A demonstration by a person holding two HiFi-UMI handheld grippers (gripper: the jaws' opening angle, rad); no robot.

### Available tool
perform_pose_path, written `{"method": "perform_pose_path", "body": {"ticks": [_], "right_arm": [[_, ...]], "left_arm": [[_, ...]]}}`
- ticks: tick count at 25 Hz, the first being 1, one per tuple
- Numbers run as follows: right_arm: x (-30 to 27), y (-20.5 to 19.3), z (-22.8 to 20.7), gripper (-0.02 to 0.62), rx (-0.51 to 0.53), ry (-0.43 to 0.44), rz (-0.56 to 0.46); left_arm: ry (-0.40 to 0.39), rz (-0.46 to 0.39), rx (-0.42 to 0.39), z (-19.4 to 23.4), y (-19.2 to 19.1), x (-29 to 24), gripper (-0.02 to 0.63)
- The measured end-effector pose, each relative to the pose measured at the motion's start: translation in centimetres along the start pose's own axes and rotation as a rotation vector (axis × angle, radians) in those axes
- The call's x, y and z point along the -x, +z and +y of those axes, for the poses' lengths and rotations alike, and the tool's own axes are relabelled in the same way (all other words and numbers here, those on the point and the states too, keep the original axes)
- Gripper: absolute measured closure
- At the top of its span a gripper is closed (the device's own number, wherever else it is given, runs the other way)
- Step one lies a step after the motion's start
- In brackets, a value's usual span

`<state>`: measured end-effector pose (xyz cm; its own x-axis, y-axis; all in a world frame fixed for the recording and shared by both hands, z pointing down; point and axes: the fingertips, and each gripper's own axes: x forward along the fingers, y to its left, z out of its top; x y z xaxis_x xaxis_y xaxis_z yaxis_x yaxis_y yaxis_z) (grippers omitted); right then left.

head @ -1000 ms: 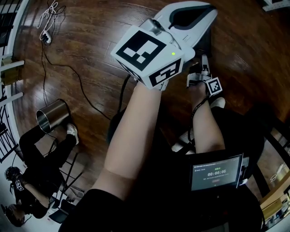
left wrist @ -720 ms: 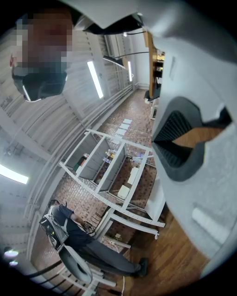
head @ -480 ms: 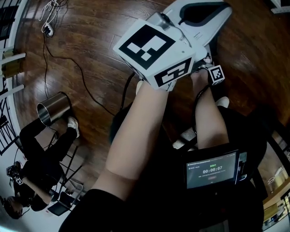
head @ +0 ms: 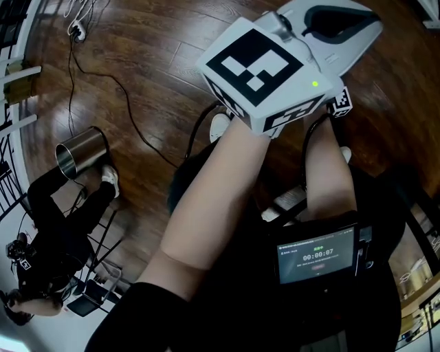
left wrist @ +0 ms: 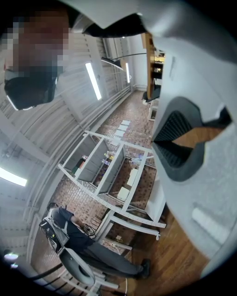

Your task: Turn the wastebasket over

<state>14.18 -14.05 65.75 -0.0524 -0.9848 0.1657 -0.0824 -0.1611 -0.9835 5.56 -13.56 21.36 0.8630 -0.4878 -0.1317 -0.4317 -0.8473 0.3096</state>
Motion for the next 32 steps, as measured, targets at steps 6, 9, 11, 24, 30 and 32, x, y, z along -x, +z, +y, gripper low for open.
{"method": "perform_pose_path", "body": {"ticks": [6, 9, 11, 24, 30, 32], "right_arm": [[0.2, 0.3, -0.2, 0.586, 0.032, -0.045, -0.01], [0.1, 0.4, 0.2, 0.586, 0.054, -0.065, -0.001], [0.0, 0.4, 0.8, 0.586, 0.08, -0.078, 0.024], [-2.5, 2.7, 7.6, 0.588, 0.889, -0.073, 0.634], [-2.4, 1.3, 6.6, 0.588, 1.217, -0.131, 0.905], [-1.9, 0.3, 5.7, 0.586, 1.352, -0.154, 1.008]], "left_arm": [[0.007, 0.001, -0.015, 0.2, 0.2, 0.5, 0.604], [0.01, 0.009, -0.028, 0.4, 0.1, 0.9, 0.604], [0.014, 0.013, -0.038, 0.6, 0.2, 1.1, 0.604], [0.042, -0.019, -0.03, 1.3, 1.6, 2.2, 0.604], [0.069, 0.055, -0.084, 1.9, 0.0, 2.1, 0.604], [0.122, 0.126, -0.136, 2.7, -1.4, 2.1, 0.604]]}}
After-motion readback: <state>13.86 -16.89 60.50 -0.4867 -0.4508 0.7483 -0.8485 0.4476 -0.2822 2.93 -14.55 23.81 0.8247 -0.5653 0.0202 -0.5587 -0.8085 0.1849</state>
